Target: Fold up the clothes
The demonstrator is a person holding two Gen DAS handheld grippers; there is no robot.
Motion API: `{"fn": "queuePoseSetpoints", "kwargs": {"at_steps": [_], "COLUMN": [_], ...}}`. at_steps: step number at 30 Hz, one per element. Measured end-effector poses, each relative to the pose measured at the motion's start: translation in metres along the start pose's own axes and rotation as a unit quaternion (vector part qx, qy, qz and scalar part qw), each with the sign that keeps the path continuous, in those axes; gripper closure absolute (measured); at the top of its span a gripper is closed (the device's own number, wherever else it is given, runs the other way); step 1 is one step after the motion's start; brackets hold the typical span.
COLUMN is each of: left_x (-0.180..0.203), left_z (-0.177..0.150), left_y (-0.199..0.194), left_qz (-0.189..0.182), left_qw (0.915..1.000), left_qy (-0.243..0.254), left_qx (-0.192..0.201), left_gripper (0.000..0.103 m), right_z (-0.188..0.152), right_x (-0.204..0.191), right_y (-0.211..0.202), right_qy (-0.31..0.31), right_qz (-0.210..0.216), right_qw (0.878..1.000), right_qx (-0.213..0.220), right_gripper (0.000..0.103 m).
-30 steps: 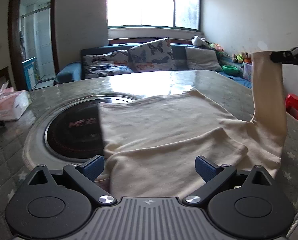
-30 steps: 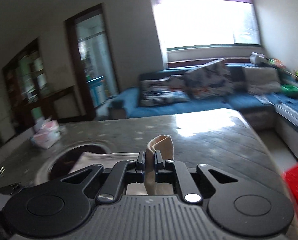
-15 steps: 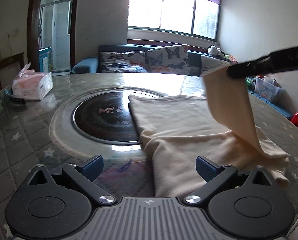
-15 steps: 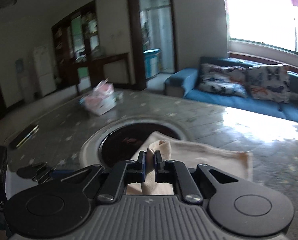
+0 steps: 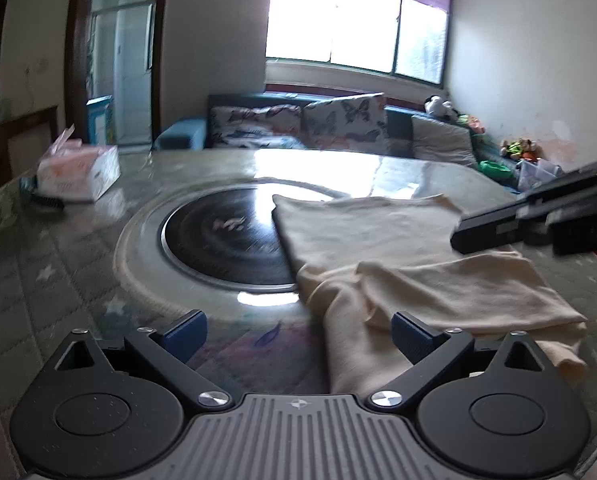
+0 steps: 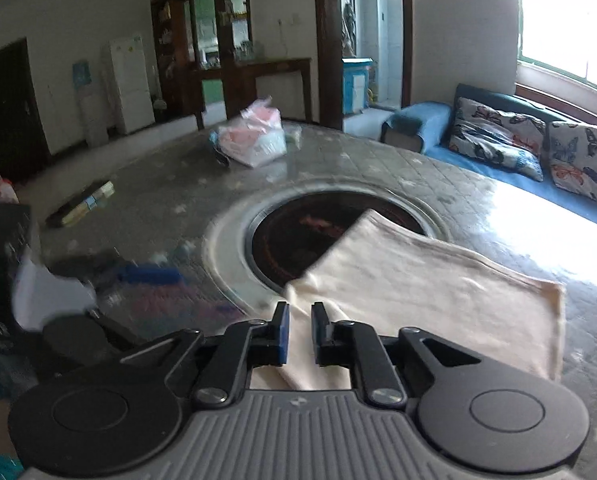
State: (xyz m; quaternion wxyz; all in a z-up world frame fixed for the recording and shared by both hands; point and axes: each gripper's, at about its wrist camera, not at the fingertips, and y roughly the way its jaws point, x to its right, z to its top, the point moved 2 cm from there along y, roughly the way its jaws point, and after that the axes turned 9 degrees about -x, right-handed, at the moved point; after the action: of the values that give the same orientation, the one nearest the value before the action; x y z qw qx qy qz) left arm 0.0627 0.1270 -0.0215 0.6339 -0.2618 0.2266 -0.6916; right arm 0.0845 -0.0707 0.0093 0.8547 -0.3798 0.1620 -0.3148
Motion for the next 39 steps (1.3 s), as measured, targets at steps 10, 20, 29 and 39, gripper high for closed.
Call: {"fn": "queuePoseSetpoints", "kwargs": {"at_steps": [10,20,29,39], "left_x": [0.038,0.052,0.060,0.056], "left_z": [0.013,0.007,0.004,0.005], "left_y": [0.007,0.017,0.023,0.028], "left_qz": [-0.026,-0.013,-0.001,-0.003], "left_qw": [0.9970,0.9945,0.9927,0.9940], "left_qy": [0.071,0.104,0.121,0.107], "left_qx": [0.016,0.003,-0.009,-0.024], "left_gripper": [0.044,0.067,0.075,0.081], "right_z": [-0.072,-0.122,-0.133,-0.134], "right_x": [0.045,0.073,0.075,0.075], "right_y": [-0.025,-0.046,-0.045,-0.042], "right_qy": [0.044,0.091,0.098,0.103], "right_qz": [-0.078,-0.101,-0.098,-0.098], "right_qw": [0.996,0.990,0.990,0.990], "right_qx": [-0.029,-0.032,-0.025,-0.017], "right_gripper": [0.049,0.039,0.034,0.033]}}
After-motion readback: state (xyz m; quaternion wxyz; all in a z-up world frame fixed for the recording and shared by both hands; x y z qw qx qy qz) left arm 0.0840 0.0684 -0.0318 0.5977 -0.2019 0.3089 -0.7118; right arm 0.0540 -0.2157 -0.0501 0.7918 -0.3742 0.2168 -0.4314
